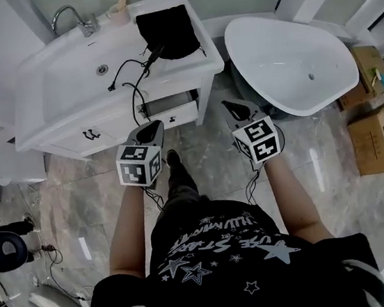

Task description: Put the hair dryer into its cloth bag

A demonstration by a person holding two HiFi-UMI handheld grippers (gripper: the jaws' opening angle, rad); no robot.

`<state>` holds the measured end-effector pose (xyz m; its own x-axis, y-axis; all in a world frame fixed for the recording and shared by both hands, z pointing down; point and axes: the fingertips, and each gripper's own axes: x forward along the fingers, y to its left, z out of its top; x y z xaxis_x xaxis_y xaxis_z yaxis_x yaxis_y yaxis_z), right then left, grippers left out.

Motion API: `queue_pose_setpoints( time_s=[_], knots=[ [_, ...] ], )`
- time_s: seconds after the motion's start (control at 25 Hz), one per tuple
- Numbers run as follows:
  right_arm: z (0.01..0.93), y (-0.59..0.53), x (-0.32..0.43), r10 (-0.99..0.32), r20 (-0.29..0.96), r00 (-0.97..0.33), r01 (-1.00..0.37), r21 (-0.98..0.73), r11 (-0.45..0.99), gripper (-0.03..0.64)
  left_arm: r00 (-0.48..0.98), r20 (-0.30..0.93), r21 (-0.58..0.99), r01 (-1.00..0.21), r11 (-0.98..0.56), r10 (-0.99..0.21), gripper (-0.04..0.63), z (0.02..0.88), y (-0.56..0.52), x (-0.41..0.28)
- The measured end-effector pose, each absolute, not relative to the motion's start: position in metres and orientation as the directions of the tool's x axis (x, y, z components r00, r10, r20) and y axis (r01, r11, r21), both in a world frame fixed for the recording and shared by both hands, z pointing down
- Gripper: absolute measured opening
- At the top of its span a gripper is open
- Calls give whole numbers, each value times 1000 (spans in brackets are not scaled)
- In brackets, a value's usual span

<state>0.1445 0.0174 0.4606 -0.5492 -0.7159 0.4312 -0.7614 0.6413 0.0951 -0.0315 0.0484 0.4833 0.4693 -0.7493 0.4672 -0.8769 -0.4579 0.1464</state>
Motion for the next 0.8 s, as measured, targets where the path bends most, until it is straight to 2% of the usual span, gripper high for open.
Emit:
queue_pose_setpoints(
  time_s=[0.4,0.8],
  knots=[
    [483,85,126,-669,441,-598,-736,27,676,5,414,490,155,-907,-391,-767,11,496,138,-48],
    [491,103,82,-662,465,-588,-742,17,670,5,440,532,186,-894,-407,-723,11,513,166,-94]
  ],
)
